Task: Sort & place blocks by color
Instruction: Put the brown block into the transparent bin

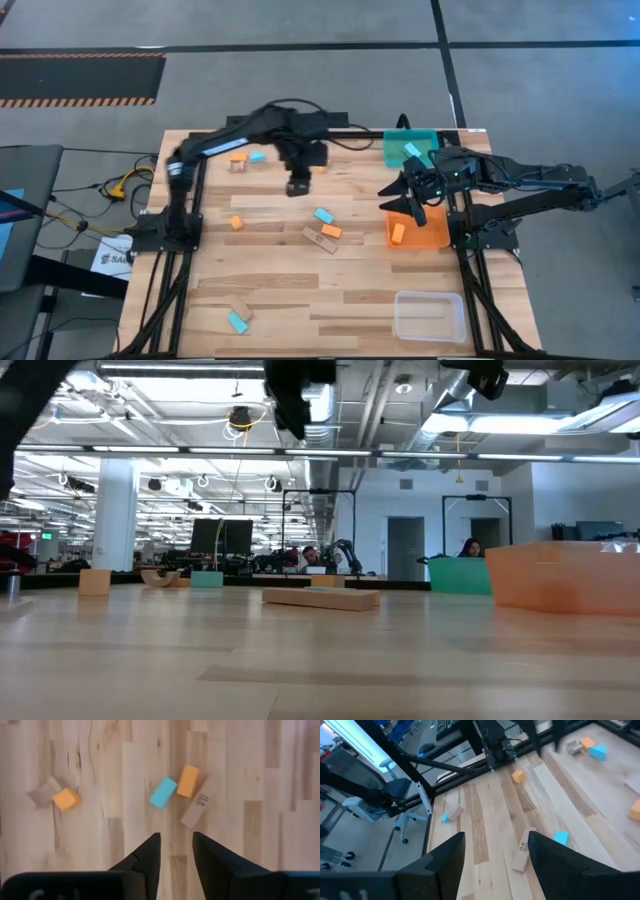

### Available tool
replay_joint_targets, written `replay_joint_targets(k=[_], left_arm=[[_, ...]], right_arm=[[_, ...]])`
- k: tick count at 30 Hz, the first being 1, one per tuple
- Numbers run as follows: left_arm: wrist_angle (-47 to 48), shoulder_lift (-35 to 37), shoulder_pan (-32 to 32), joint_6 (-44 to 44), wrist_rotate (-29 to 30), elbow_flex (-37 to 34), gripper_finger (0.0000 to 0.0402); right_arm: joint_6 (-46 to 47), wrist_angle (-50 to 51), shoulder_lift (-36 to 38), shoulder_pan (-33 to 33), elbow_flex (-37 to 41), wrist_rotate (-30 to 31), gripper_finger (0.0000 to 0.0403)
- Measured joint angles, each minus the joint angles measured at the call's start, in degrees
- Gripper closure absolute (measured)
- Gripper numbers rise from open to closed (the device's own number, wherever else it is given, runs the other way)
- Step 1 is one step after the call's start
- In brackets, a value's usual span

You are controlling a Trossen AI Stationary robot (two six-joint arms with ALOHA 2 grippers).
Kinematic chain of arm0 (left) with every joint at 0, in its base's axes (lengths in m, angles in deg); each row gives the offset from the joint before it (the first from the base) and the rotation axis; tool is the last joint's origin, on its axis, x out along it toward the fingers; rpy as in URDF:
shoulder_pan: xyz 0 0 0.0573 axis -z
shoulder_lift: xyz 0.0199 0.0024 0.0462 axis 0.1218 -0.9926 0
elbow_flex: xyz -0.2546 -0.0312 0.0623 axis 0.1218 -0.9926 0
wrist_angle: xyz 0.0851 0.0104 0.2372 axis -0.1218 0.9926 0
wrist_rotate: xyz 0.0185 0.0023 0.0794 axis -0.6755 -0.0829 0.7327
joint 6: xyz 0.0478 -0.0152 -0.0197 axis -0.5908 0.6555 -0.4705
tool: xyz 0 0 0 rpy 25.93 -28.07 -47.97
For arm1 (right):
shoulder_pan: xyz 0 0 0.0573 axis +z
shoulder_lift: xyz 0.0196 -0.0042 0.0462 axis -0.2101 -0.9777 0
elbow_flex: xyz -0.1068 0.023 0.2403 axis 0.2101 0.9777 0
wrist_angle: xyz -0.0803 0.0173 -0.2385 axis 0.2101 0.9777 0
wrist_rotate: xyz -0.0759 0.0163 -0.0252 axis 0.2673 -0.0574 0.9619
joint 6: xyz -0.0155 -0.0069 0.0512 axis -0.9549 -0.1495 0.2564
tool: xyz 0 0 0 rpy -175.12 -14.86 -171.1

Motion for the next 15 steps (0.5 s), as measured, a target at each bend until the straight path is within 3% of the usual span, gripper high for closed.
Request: replay_joint_targets(k=[7, 15], left_arm=[[-6.6, 20.3, 6.9, 6.2, -0.5, -23.5, 0.0316], [-13.9, 38.4, 18.5, 20.9, 1.9, -47.7, 0.0299]], right_arm=[[0.1, -3.9, -1.0, 0.2, 0.0, 1.6, 0.0163], [-0.1, -8.0, -6.3, -1.1, 0.0, 1.6, 0.0163]])
